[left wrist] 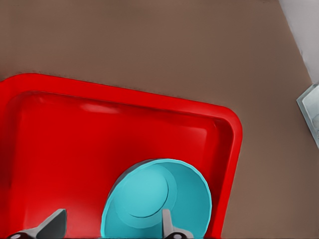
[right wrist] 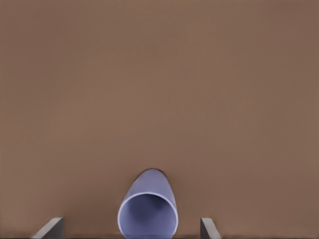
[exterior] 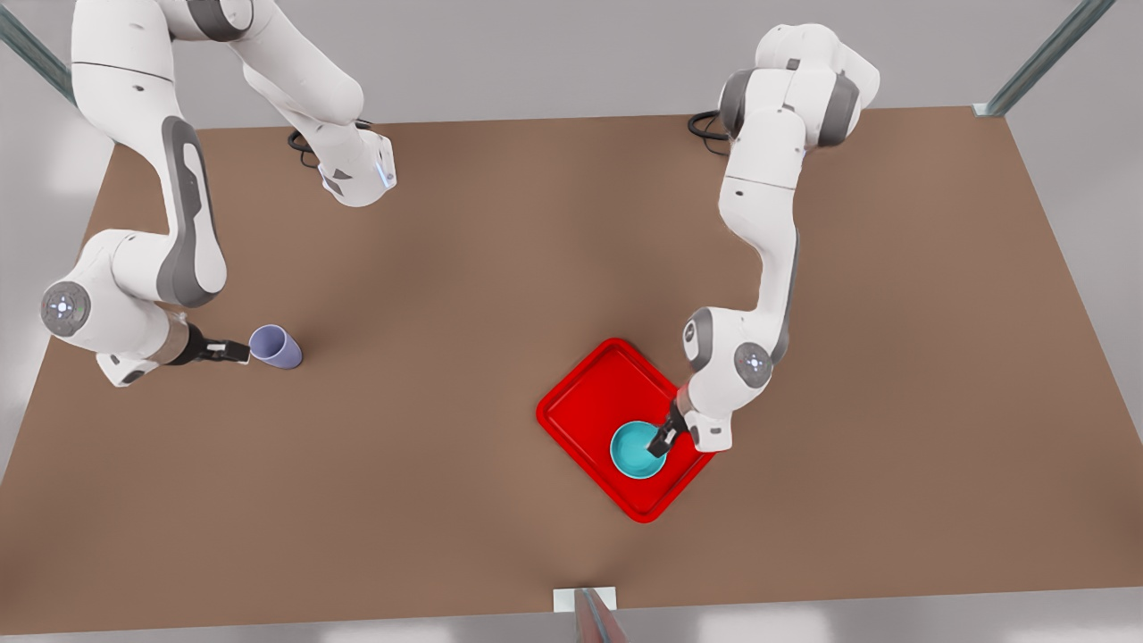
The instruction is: Place the bowl on the tray with the left arm and the cup on the tray with the right arm
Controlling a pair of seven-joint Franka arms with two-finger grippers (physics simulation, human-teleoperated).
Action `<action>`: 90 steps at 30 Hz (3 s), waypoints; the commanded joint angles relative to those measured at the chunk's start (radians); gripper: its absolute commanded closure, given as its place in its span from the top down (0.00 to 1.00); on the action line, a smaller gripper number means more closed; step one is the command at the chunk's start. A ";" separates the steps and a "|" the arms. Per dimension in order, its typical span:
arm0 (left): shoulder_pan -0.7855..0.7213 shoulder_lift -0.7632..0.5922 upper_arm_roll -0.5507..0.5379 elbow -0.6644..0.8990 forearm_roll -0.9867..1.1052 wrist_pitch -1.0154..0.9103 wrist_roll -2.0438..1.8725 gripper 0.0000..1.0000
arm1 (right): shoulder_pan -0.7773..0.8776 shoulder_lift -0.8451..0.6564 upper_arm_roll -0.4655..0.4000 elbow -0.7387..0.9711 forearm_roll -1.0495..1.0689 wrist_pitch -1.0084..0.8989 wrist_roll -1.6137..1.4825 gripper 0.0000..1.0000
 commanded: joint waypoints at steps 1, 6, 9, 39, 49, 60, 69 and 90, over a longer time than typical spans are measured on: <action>-0.001 -0.036 0.044 0.001 -0.001 -0.084 0.000 1.00 | -0.005 -0.001 -0.001 -0.004 0.000 -0.002 0.000 1.00; 0.179 -0.090 0.357 0.253 0.323 -0.770 0.759 1.00 | 0.057 0.020 -0.077 -0.012 0.002 -0.063 0.029 1.00; 0.261 -0.346 0.186 0.317 0.631 -0.990 0.927 1.00 | 0.066 0.054 -0.082 -0.013 0.023 -0.085 0.109 1.00; 0.432 -0.539 -0.063 -0.025 0.752 -0.738 0.899 1.00 | 0.020 0.154 -0.130 -0.147 0.017 0.086 0.109 1.00; 0.432 -0.533 -0.062 -0.025 0.752 -0.747 0.897 1.00 | 0.024 0.172 -0.136 -0.145 0.015 0.089 0.117 0.21; 0.433 -0.525 -0.060 -0.023 0.752 -0.752 0.897 1.00 | 0.046 0.166 -0.133 -0.133 0.015 0.060 0.121 0.21; 0.432 -0.527 -0.062 -0.023 0.751 -0.749 0.899 1.00 | 0.543 0.039 -0.048 0.293 0.055 -0.209 0.126 0.21; 0.432 -0.524 -0.060 -0.023 0.752 -0.749 0.897 1.00 | 1.241 0.668 -0.332 0.867 0.163 0.066 0.650 0.21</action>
